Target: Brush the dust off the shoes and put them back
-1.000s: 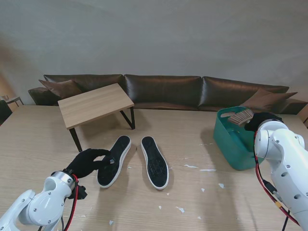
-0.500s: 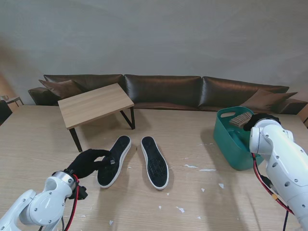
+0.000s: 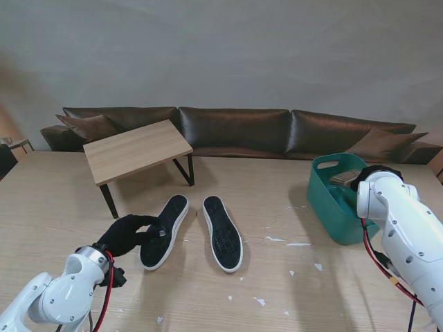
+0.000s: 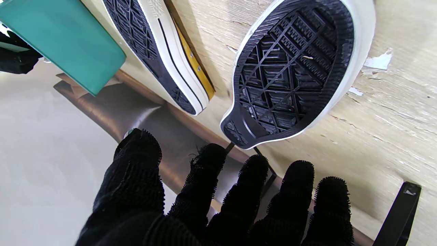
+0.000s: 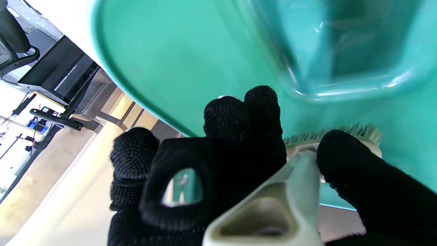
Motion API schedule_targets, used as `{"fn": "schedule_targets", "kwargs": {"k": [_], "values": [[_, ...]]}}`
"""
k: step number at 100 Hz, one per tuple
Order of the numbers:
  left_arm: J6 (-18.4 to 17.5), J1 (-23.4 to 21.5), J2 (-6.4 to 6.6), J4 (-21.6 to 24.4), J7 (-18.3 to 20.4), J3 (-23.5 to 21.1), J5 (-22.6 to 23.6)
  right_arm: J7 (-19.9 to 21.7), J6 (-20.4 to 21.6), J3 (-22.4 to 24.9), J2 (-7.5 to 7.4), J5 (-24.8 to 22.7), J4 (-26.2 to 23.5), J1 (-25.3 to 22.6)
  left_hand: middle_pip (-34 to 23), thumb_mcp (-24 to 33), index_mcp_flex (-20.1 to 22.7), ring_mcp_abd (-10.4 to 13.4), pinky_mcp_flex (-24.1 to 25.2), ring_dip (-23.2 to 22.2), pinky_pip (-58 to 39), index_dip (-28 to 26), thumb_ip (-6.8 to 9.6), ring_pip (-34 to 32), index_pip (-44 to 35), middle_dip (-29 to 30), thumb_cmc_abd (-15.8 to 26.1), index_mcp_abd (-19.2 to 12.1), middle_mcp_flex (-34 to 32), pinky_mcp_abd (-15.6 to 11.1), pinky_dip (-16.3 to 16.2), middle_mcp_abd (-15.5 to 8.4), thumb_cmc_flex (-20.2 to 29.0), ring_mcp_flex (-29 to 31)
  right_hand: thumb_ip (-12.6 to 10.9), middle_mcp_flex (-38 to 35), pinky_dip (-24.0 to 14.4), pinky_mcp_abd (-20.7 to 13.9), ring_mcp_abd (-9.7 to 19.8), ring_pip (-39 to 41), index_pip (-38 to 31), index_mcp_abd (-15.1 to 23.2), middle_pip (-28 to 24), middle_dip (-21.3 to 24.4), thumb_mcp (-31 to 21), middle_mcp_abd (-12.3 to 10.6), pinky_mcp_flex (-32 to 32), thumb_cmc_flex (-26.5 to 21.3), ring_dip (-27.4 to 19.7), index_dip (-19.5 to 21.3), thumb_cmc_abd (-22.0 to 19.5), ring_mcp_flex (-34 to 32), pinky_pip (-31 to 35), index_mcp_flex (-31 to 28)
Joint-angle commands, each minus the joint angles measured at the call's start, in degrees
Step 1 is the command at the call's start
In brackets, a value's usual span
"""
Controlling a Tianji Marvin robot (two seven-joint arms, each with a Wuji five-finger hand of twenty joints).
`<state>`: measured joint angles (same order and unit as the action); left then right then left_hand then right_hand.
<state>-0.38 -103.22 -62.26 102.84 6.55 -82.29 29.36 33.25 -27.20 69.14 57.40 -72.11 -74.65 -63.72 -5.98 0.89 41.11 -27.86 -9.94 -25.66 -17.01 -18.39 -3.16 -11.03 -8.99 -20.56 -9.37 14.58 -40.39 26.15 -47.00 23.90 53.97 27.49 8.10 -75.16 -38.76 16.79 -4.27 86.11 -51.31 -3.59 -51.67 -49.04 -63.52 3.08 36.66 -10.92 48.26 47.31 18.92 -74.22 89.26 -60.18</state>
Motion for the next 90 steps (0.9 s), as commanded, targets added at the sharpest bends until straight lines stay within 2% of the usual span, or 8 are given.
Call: {"fn": "schedule_targets", "kwargs": {"k": [1, 17, 34, 62, 70, 80, 90], "values": [[0.2, -0.1, -0.05, 0.0, 1.2, 0.1, -0.2, 0.9, 0.1, 0.1, -0.01, -0.5, -0.1, -0.3, 0.1, -1.0, 0.8, 0.6, 0.7, -0.2, 1.3, -0.3, 1.82, 1.0, 0.0, 0.1, 2.8, 0.2, 0.9, -1.5, 0.0, -0.1, 1.6, -2.2, -2.4, 1.6, 0.3, -0.3, 4.4, -1.2, 0.6, -2.2, 0.4, 0.7, 0.7, -1.1, 19.5, 1.5, -1.1, -2.2, -2.9, -1.2, -0.8, 1.7], [0.0, 0.1, -0.03, -0.2, 1.2, 0.2, -0.2, 1.5, 0.3, 0.7, -0.01, -1.2, -0.5, -0.7, 0.1, -1.1, 0.7, 0.7, 0.7, -0.2, 1.3, -0.3, 1.80, 1.0, 0.0, 0.1, 2.8, 0.2, 0.9, -1.6, 0.0, -0.1, 1.5, -2.1, -2.9, 6.6, 0.2, -0.6, 3.0, -6.5, 3.4, -3.4, 1.1, 1.8, 3.3, -1.0, 15.7, 4.3, -3.6, -5.1, -2.1, -1.1, -3.4, 7.6], [0.1, 0.1, -0.01, -0.3, 1.4, 0.3, -0.3, 1.8, 0.3, 1.0, 0.04, -1.8, -0.9, -1.0, 0.1, -1.1, 0.7, 0.7, 0.7, -0.2, 1.3, -0.3, 1.80, 1.0, 0.0, 0.1, 2.9, 0.2, 1.0, -1.6, 0.0, -0.2, 1.5, -2.2, -3.3, 14.5, -0.5, -0.3, 0.2, -18.9, 5.9, -5.1, 1.1, 3.8, 7.5, -0.5, 9.0, 6.1, -9.0, -8.2, -0.6, -0.9, -8.3, 15.3], [0.2, 0.3, 0.02, -0.4, 1.6, 0.4, -0.4, 0.9, 0.6, 2.4, 0.29, -2.2, -2.7, -1.8, 0.1, -1.1, 0.6, 0.7, 0.6, -0.2, 1.3, -0.3, 1.80, 1.0, 0.1, 0.1, 2.8, 0.2, 1.0, -1.6, 0.0, -0.1, 1.5, -2.2, -3.6, 16.9, -0.6, -0.6, -0.5, -25.0, 5.9, -3.9, 0.5, 5.0, 9.7, -0.9, 6.8, 6.9, -10.4, -9.5, 0.6, -0.8, -9.9, 17.4], [0.2, 0.3, 0.02, -0.4, 1.6, 0.5, -0.5, 0.2, 0.5, 3.1, 0.44, -1.3, -4.2, -2.5, 0.1, -1.1, 0.6, 0.6, 0.7, -0.2, 1.3, -0.3, 1.80, 1.0, 0.1, 0.1, 2.8, 0.2, 0.9, -1.6, 0.0, -0.1, 1.5, -2.2, -3.6, 17.3, -0.7, -0.5, -0.9, -27.4, 6.1, -2.7, 1.9, 6.1, 10.1, -0.8, 6.4, 6.9, -10.8, -9.9, 0.6, -0.7, -10.3, 17.2], [0.3, 0.4, 0.03, -0.5, 1.6, 0.5, -0.5, -1.1, 0.5, 4.3, 0.70, -0.3, -6.7, -3.7, 0.1, -1.1, 0.7, 0.6, 0.7, -0.2, 1.3, -0.3, 1.79, 1.0, 0.0, 0.1, 2.8, 0.2, 1.0, -1.5, 0.0, -0.1, 1.5, -2.2, -3.6, 17.4, -0.7, -0.3, -0.9, -27.8, 6.4, -1.4, 2.1, 6.4, 10.4, -0.9, 6.1, 6.9, -10.6, -10.1, 0.6, -0.7, -10.4, 17.1], [0.3, 0.5, 0.04, -0.6, 1.7, 0.6, -0.5, -4.3, -0.1, 5.4, 1.11, 2.0, -9.4, -5.0, 0.1, -1.1, 0.7, 0.6, 0.7, -0.2, 1.3, -0.3, 1.80, 1.0, 0.0, 0.1, 2.8, 0.2, 1.0, -1.6, 0.0, 0.0, 1.5, -2.2, -3.7, 17.9, -0.8, -0.1, -1.3, -28.5, 6.8, -1.3, 2.1, 6.5, 10.3, -0.7, 5.7, 6.7, -10.6, -10.2, 1.2, -0.5, -10.5, 17.2]]}}
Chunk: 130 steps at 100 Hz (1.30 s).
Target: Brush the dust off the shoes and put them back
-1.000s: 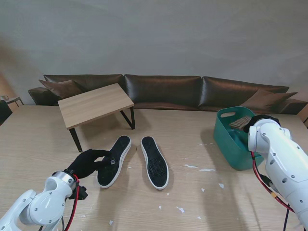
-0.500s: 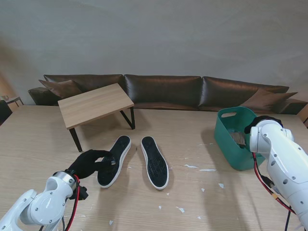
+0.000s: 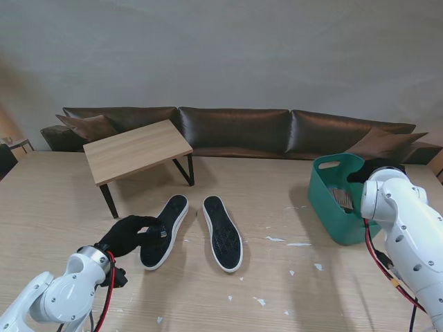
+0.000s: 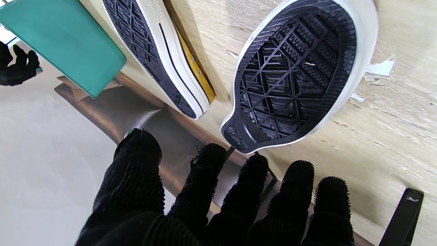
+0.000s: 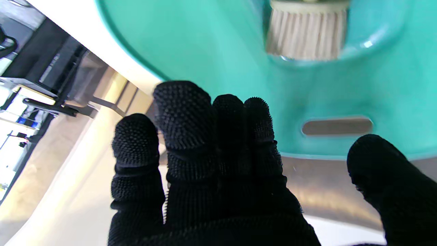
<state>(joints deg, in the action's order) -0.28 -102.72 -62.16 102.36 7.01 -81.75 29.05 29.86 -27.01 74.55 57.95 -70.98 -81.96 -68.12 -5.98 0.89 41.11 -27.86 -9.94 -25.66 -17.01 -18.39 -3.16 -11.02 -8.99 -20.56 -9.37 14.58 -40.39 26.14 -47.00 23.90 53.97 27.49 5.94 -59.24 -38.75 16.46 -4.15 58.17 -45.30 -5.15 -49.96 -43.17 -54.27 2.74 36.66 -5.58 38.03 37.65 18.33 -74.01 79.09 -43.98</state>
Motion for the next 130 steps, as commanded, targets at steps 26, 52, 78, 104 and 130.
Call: {"fn": "schedule_targets", "kwargs": {"k": [26, 52, 78, 104, 130], "values": [[0.1, 0.2, -0.01, -0.3, 1.5, 0.3, -0.4, -11.8, 0.9, 2.9, 1.95, 8.2, -9.6, -5.7, 0.1, -1.1, 0.6, 0.6, 0.7, -0.2, 1.3, -0.3, 1.80, 1.0, 0.0, 0.1, 2.8, 0.3, 0.9, -1.6, 0.0, -0.1, 1.5, -2.2, -1.3, 7.7, -0.9, 1.5, -3.3, -6.0, 2.3, 1.6, 3.3, 2.4, -0.2, 0.9, 1.5, 0.7, -1.1, -0.6, 3.3, 5.5, -2.6, 3.5], [0.0, 0.3, -0.02, -0.4, 1.4, 0.4, -0.3, -18.6, 3.6, 3.9, 3.18, 14.7, -16.2, -11.2, 0.1, -1.0, 0.7, 0.7, 0.7, -0.2, 1.3, -0.3, 1.82, 1.0, 0.0, 0.1, 2.8, 0.2, 0.8, -1.5, 0.0, -0.1, 1.6, -2.2, -1.2, 10.8, -0.3, 2.3, -4.3, -11.3, 3.3, 2.6, 6.3, 5.4, -0.4, 1.5, -2.9, 0.1, -2.4, -0.5, 3.9, 10.7, -6.4, 4.0], [0.0, 0.7, 0.06, -0.5, 1.8, 0.9, -0.4, -25.9, 8.2, 3.7, 4.66, 22.4, -23.0, -19.0, 0.1, -1.0, 0.6, 0.6, 0.7, -0.2, 1.3, -0.3, 1.81, 1.0, 0.1, 0.1, 2.8, 0.2, 0.9, -1.6, 0.0, -0.1, 1.6, -2.2, -1.1, 12.5, -0.2, 2.4, -4.8, -13.9, 4.3, 3.3, 7.5, 6.5, 0.2, 1.5, -6.3, -0.3, -3.0, -0.6, 3.6, 14.1, -8.8, 3.5], [-0.5, 1.1, 0.15, 0.1, 2.0, 1.6, -0.1, -34.5, 14.1, -0.3, 6.35, 29.5, -25.0, -25.8, 0.1, -1.0, 0.7, 0.7, 0.6, -0.3, 1.3, -0.3, 1.81, 0.9, 0.0, 0.0, 2.9, 0.2, 0.8, -1.5, 0.0, -0.1, 1.5, -2.1, -1.1, 12.4, -0.4, 2.9, -5.0, -15.5, 5.8, 4.2, 8.4, 7.1, 1.0, 1.2, -7.6, -1.1, -3.3, -0.5, 3.1, 15.2, -10.2, 3.2], [0.3, 2.6, 0.09, -0.4, 1.8, 2.7, -0.1, -37.8, 17.7, -4.8, 7.23, 34.9, -20.3, -26.7, 0.1, -1.1, 0.5, 0.4, 0.4, -0.3, 1.2, -0.2, 1.79, 0.9, 0.1, 0.0, 2.7, 0.3, 0.8, -1.4, -0.1, 0.0, 1.5, -2.1, -1.2, 13.5, -0.6, 3.2, -5.7, -17.1, 6.8, 4.6, 9.3, 7.3, 1.4, 1.3, -9.3, -1.9, -3.5, -0.1, 3.1, 16.9, -11.8, 3.8]]}}
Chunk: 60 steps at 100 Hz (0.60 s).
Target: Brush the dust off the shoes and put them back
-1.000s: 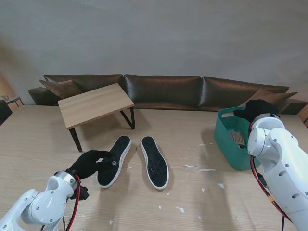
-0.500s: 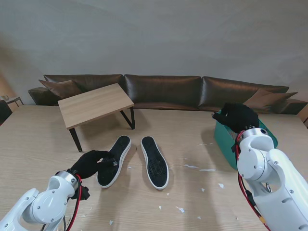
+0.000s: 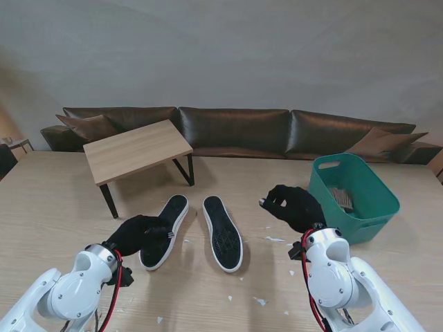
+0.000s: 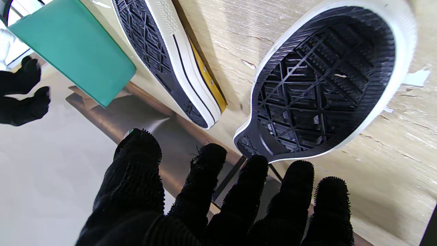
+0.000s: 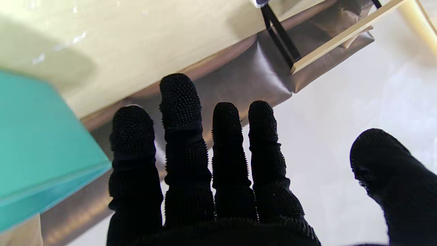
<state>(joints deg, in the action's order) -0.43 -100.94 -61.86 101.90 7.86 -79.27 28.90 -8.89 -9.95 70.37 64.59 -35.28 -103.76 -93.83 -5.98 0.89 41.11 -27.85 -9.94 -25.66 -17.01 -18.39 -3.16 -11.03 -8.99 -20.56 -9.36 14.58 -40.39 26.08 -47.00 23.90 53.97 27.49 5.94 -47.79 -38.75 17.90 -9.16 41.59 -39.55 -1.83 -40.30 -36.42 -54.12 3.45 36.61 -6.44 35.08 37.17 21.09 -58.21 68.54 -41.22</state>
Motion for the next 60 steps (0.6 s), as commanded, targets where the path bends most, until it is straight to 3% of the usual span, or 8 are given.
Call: {"fn": "schedule_targets", "kwargs": {"k": [1, 39, 60], "values": [[0.7, 0.9, -0.19, 0.1, 1.1, 0.2, 0.0, 0.8, 0.7, -0.7, 0.61, -0.7, 1.7, -1.0, 0.1, -1.1, 0.5, 0.3, 0.4, -0.3, 1.2, -0.2, 1.79, 0.9, 0.1, 0.0, 2.7, 0.2, 0.8, -1.3, -0.1, 0.0, 1.5, -2.1, -1.1, 2.0, -0.6, 1.8, -0.7, -0.5, 1.1, 1.3, -0.3, 0.6, 1.2, 0.6, -9.2, -1.0, -0.6, 0.4, 0.4, 1.2, -1.2, 1.0], [6.6, 7.1, 1.15, 0.3, 8.5, -0.1, 3.4, -1.4, 3.2, -1.5, 1.10, 1.2, 4.0, -1.3, 0.3, -1.5, -3.9, 0.2, -0.1, -0.4, 0.6, 0.6, 1.60, 0.8, 1.9, 0.0, 1.7, -0.8, 1.8, -1.8, -0.7, -0.4, 0.6, -2.3, -1.1, 2.5, -1.2, 2.2, -1.2, -1.0, 2.1, 1.5, -0.1, 0.6, 1.1, 1.2, -10.4, -1.3, -0.5, 0.9, 0.5, 2.2, -2.3, 1.4], [11.7, 11.6, 1.83, -2.1, 11.9, 0.7, 7.1, -1.8, 3.5, -1.6, 1.23, 1.7, 4.2, -1.4, -0.3, -1.8, -6.1, 0.0, -1.2, -2.0, -0.6, 1.1, 1.42, -1.2, 2.5, -0.9, 0.3, -0.4, 2.2, -2.3, -1.8, -0.8, -2.3, -1.5, -1.1, 2.3, -1.4, 2.2, -1.5, -1.0, 2.2, 1.5, 0.0, 0.6, 0.9, 1.5, -10.4, -1.4, -0.5, 1.0, 0.7, 2.2, -2.5, 0.9]]}}
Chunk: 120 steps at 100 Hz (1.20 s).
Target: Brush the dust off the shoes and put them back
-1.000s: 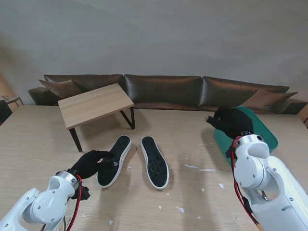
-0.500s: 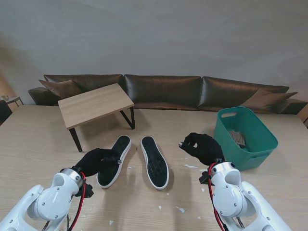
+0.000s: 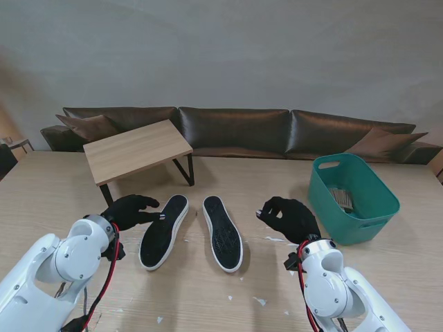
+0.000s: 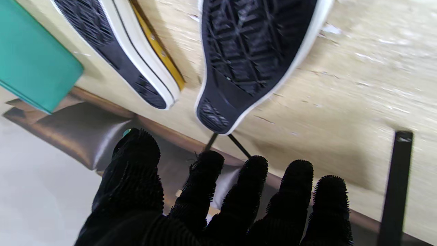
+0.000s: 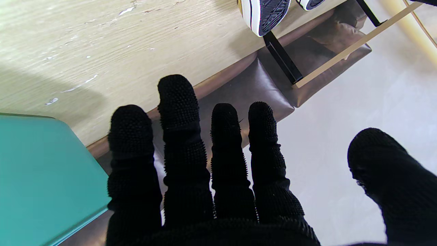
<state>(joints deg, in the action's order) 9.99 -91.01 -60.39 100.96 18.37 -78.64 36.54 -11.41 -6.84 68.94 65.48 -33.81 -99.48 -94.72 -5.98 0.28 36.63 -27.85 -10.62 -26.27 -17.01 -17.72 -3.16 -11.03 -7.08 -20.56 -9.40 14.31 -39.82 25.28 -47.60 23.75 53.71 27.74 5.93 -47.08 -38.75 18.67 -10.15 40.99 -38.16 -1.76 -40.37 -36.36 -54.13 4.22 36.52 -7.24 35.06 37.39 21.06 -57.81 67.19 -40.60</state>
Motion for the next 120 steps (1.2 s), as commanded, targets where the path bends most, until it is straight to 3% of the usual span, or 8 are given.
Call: {"fn": "schedule_targets", "kwargs": {"k": [1, 16, 38, 43, 48, 62, 96, 120], "values": [[1.6, 1.9, 0.38, -1.4, 1.5, 0.2, -0.4, 0.8, 0.4, -0.2, 0.34, 0.3, -0.1, -0.5, -0.3, -1.3, -1.7, -0.1, -0.7, -1.5, -0.7, 0.5, 1.40, -1.3, 0.6, -1.0, 0.3, -0.1, 1.6, -1.6, -1.3, -0.7, -2.3, -1.7, -1.1, 1.5, -1.4, 1.4, -0.5, -0.4, 0.9, 1.4, 0.1, 0.6, 0.9, 0.8, -10.3, -0.5, -0.5, 0.8, 0.7, 1.8, -1.1, 0.3], [7.3, 6.6, 0.42, -5.4, 2.7, 3.3, -1.9, 1.0, 0.6, -0.2, 0.32, 0.6, -0.1, -0.6, -1.4, -1.1, -1.9, -0.5, -2.1, -5.8, -3.4, 0.6, 1.36, -5.4, 0.4, -4.7, -1.2, 0.2, 1.9, -2.0, -5.4, -0.1, -5.4, -0.9, -1.0, 1.5, -1.5, 1.4, -0.4, -0.3, 1.0, 1.0, 0.1, 0.6, 0.8, 0.8, -10.2, -0.5, -0.5, 0.9, 0.7, 1.6, -1.2, 0.2], [11.3, 14.5, 0.46, -13.0, 3.6, 10.9, -2.4, 0.8, 0.6, -0.3, 0.42, 1.0, 0.0, -0.6, -3.1, -1.0, -3.8, 0.1, -2.4, -18.1, -16.0, 1.0, 1.45, -20.3, 1.0, -14.6, -2.2, 0.2, 2.3, -4.3, -20.4, 0.0, -10.4, -0.1, -1.1, 1.5, -1.6, 1.5, -0.5, -0.3, 0.9, 0.7, 0.0, 0.6, 0.7, 0.9, -10.2, -0.6, -0.5, 1.1, 0.6, 1.7, -1.2, 0.0], [12.0, 16.1, 0.42, -14.6, 3.6, 12.7, -2.3, 0.7, 0.6, -0.3, 0.47, 1.2, 0.1, -0.5, -3.1, -1.0, -4.0, 0.2, 1.5, -20.3, -29.0, 1.0, 1.50, -23.9, 1.0, -17.0, -2.2, 0.4, 2.3, -5.5, -17.9, 0.0, -11.3, 0.0, -1.0, 1.4, -1.7, 1.5, -0.6, -0.2, 0.9, 0.7, -0.1, 0.6, 0.7, 1.0, -10.2, -0.6, -0.5, 1.1, 0.6, 1.6, -1.2, 0.0], [13.0, 17.6, 0.31, -16.0, 3.5, 14.5, -2.4, 0.6, 0.6, -0.3, 0.49, 1.3, 0.2, -0.5, -3.5, -1.0, -4.5, 0.4, 4.2, -23.1, -42.5, 1.3, 1.53, -28.6, 1.3, -19.2, -2.2, 0.9, 2.3, -6.5, -11.4, 0.3, -12.2, 0.2, -1.0, 1.3, -1.7, 1.5, -0.5, -0.2, 0.9, 0.6, -0.1, 0.6, 0.7, 1.0, -10.2, -0.5, -0.5, 1.1, 0.7, 1.6, -1.2, -0.1], [15.2, 20.9, 0.29, -19.0, 3.8, 18.8, -1.9, 0.8, 0.5, -0.2, 0.52, 1.8, 0.3, -0.5, -4.7, -1.0, -5.4, 1.6, 4.0, -27.0, -53.3, 2.1, 1.65, -36.2, 1.9, -24.5, -2.1, 2.7, 2.0, -7.7, -6.1, 0.4, -13.8, 1.0, -1.0, 1.2, -1.7, 1.5, -0.5, -0.1, 0.9, 0.3, -0.1, 0.6, 0.5, 1.1, -10.2, -0.6, -0.5, 1.1, 0.6, 1.4, -1.2, -0.2], [20.2, 24.8, -0.06, -24.0, 3.4, 26.3, -3.5, 0.8, 0.6, -0.2, 0.68, 3.1, 0.6, -0.4, -5.0, -0.5, -1.1, 2.0, 3.2, -26.8, -55.2, 1.0, 1.74, -37.1, -0.6, -26.5, -3.5, 6.7, 1.2, -7.9, -4.6, 0.4, -12.6, 1.6, -1.0, 1.1, -1.8, 1.6, -0.8, 0.0, 0.8, -0.2, -0.2, 0.7, 0.3, 1.3, -10.1, -0.6, -0.5, 1.1, 0.6, 1.3, -1.1, -0.5], [20.8, 24.0, -2.32, -26.9, -3.4, 27.1, -8.1, 0.6, 0.5, -0.1, 0.78, 3.5, 0.9, -0.3, -8.0, 1.8, 6.8, 1.7, 1.0, -26.7, -57.4, -10.6, 1.67, -39.7, -10.4, -29.6, -6.5, 5.3, -2.9, -6.4, -3.6, -0.3, -8.5, 4.3, -1.0, 1.0, -1.8, 1.7, -1.0, 0.0, 0.7, -0.4, -0.2, 0.7, 0.1, 1.4, -10.0, -0.6, -0.5, 1.1, 0.5, 1.2, -1.1, -0.6]]}}
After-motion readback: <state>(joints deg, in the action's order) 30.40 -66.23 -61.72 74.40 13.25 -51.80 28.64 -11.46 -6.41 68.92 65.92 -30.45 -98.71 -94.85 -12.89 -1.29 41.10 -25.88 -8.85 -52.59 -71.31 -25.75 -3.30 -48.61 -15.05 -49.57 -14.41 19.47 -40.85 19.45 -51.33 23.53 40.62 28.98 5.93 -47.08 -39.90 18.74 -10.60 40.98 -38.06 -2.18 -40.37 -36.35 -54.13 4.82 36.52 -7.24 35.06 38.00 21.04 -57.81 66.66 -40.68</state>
